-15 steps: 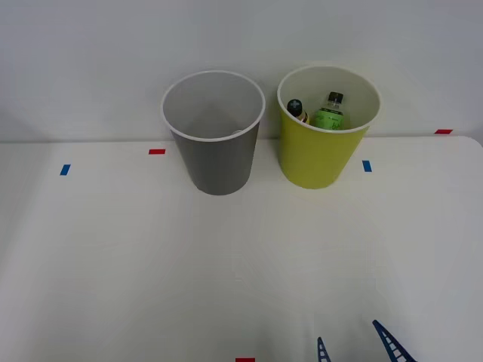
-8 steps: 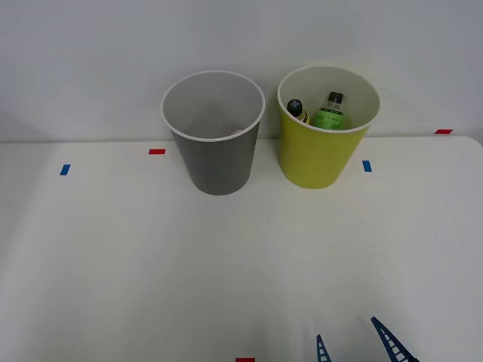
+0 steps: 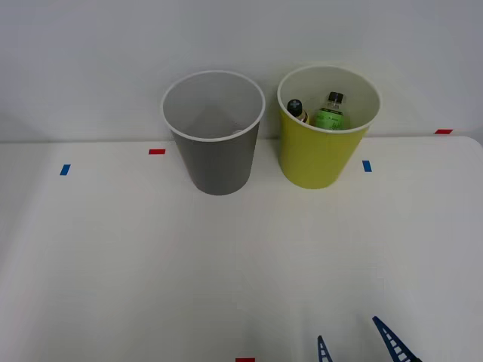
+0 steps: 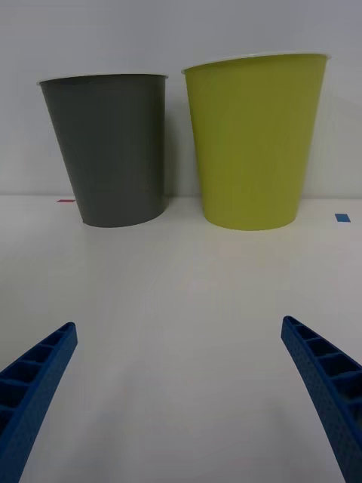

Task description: Put cans in the gray bin, plastic bottles in the light green bin

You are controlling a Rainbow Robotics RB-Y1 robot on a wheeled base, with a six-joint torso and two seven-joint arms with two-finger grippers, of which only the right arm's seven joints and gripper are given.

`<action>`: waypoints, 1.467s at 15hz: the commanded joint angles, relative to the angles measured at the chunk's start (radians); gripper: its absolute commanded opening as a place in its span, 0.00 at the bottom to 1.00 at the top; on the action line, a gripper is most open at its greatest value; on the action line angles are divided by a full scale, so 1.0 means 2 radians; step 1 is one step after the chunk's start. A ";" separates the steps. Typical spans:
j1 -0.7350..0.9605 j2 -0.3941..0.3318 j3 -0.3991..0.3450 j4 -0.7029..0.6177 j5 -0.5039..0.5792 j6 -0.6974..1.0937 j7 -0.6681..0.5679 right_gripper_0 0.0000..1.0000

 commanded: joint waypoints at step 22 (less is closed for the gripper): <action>0.000 0.000 0.000 0.000 0.000 0.000 0.000 0.94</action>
